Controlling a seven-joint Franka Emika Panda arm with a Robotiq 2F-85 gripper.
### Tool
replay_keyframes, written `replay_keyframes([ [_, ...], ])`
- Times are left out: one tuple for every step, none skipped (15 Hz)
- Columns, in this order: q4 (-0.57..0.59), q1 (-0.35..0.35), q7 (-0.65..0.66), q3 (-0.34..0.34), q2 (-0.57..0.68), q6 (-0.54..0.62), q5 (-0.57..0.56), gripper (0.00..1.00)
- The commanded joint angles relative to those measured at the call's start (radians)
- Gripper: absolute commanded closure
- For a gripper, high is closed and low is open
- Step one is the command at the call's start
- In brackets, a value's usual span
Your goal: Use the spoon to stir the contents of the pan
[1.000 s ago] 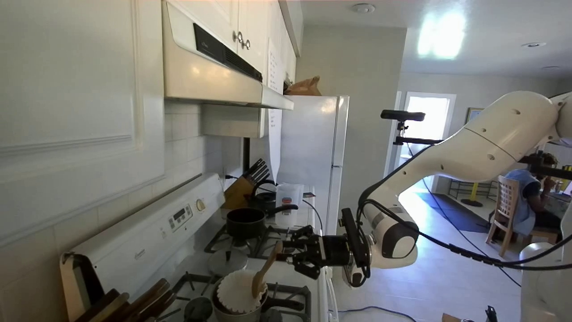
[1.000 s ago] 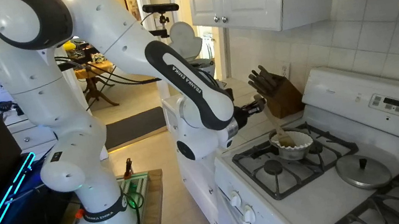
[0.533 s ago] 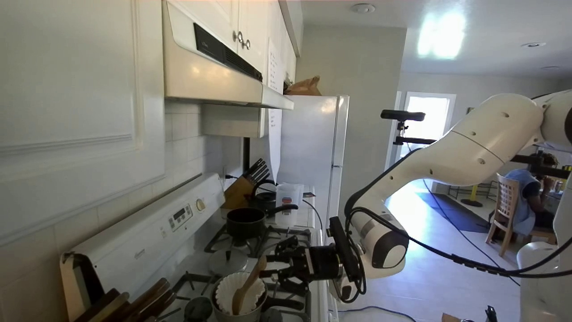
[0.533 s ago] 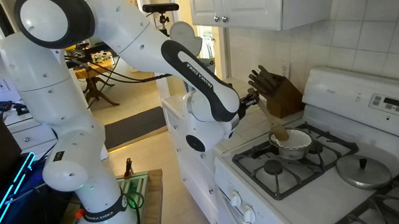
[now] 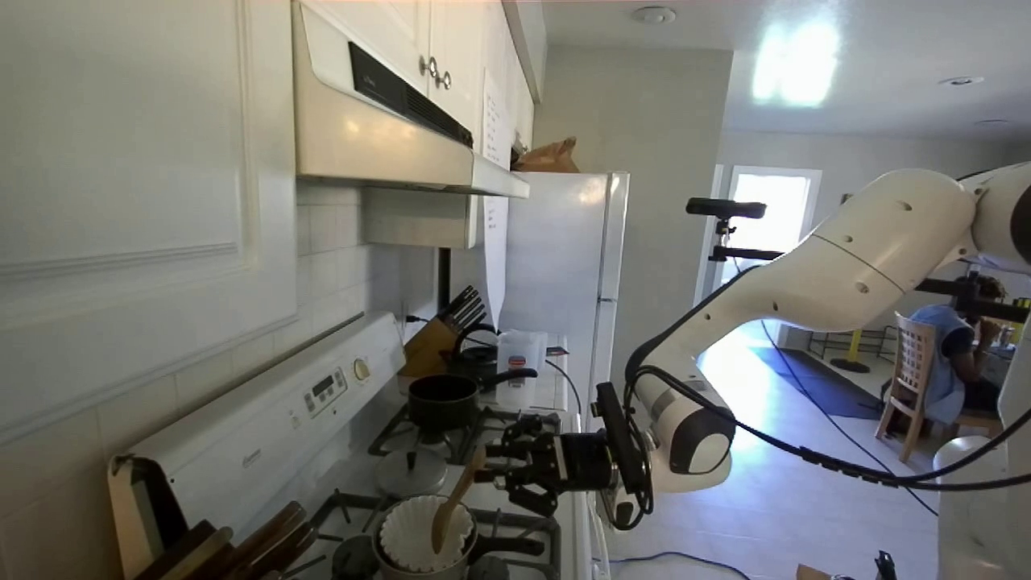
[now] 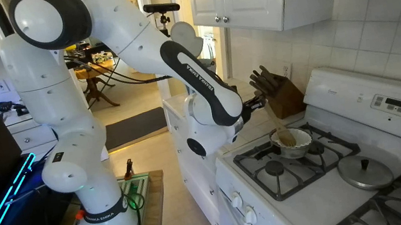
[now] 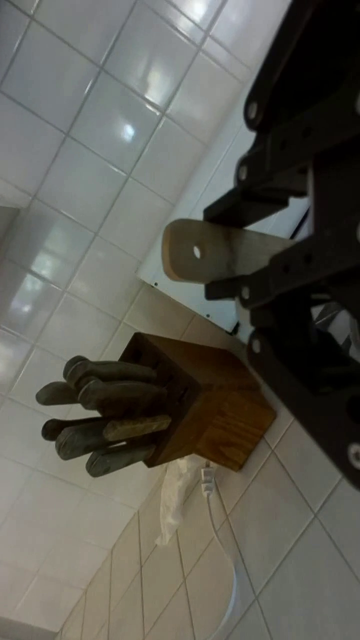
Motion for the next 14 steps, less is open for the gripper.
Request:
replay_keyframes([
  [-0.001, -0.017, -0.010, -0.015, -0.005, -0.006, -0.002, 0.92],
  [0.005, -0.021, -0.018, -0.019, 0.002, -0.004, -0.003, 0.92],
  [0.011, -0.024, -0.030, -0.022, 0.011, -0.006, -0.003, 0.92],
  [0.023, -0.025, -0.040, -0.023, 0.027, -0.014, -0.003, 0.92],
  [0.041, -0.021, -0.041, -0.020, 0.047, -0.017, -0.003, 0.92],
  [0.056, -0.017, -0.047, -0.015, 0.062, -0.016, -0.003, 0.92],
  [0.069, -0.010, -0.049, -0.010, 0.074, -0.017, -0.003, 0.92],
  [0.077, -0.005, -0.050, -0.005, 0.084, -0.018, -0.003, 0.92],
  [0.084, 0.002, -0.048, 0.001, 0.092, -0.017, -0.003, 0.92],
  [0.088, 0.009, -0.047, 0.006, 0.097, -0.019, -0.003, 0.92],
  [0.091, 0.015, -0.049, 0.012, 0.102, -0.024, -0.003, 0.92],
  [0.085, 0.023, -0.049, 0.018, 0.098, -0.030, -0.003, 0.92],
  [0.074, 0.029, -0.047, 0.023, 0.087, -0.030, -0.004, 0.92],
  [0.060, 0.032, -0.052, 0.024, 0.074, -0.020, -0.002, 0.92],
])
